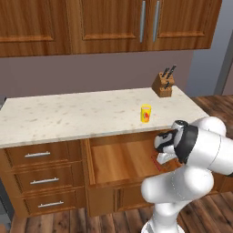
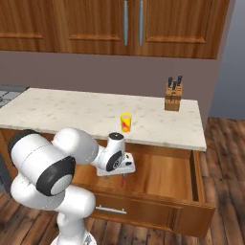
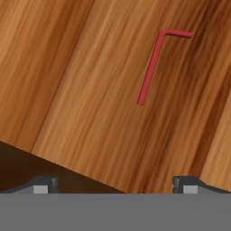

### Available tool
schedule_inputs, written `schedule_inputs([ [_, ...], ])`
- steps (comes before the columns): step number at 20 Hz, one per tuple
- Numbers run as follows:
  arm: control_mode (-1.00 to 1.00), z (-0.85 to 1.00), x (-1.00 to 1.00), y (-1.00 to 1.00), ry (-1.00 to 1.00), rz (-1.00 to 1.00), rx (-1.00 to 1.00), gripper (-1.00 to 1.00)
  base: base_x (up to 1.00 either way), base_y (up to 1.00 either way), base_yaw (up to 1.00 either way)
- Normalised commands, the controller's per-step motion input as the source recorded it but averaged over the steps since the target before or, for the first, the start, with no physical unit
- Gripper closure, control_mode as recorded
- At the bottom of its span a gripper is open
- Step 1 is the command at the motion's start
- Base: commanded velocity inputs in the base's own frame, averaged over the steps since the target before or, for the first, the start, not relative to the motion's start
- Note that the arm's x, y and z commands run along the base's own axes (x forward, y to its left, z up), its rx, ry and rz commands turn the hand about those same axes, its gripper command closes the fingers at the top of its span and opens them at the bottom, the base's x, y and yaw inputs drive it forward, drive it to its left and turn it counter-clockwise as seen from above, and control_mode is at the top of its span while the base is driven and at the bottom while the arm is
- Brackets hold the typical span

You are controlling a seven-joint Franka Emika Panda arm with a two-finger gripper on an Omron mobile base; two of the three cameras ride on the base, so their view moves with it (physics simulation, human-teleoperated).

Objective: Pick up the straw from the left drawer and put it inside the smoothie cup.

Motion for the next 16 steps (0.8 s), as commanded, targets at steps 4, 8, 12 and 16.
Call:
schedule_inputs([
  [4, -1.0, 0.01, 0.57, 0.0, 0.06, 0.0, 0.05, -1.0, 0.0, 0.0, 0.0],
  [8, -1.0, 0.0, 0.34, 0.0, 0.01, -0.05, 0.05, -1.0, 0.0, 0.0, 0.0],
  [12, -1.0, -0.04, 0.11, 0.0, 0.0, -0.09, 0.03, -1.0, 0.0, 0.0, 0.0],
  [16, -1.0, -0.23, 0.02, 0.0, 0.0, -0.07, 0.0, -1.0, 0.0, 0.0, 0.0],
])
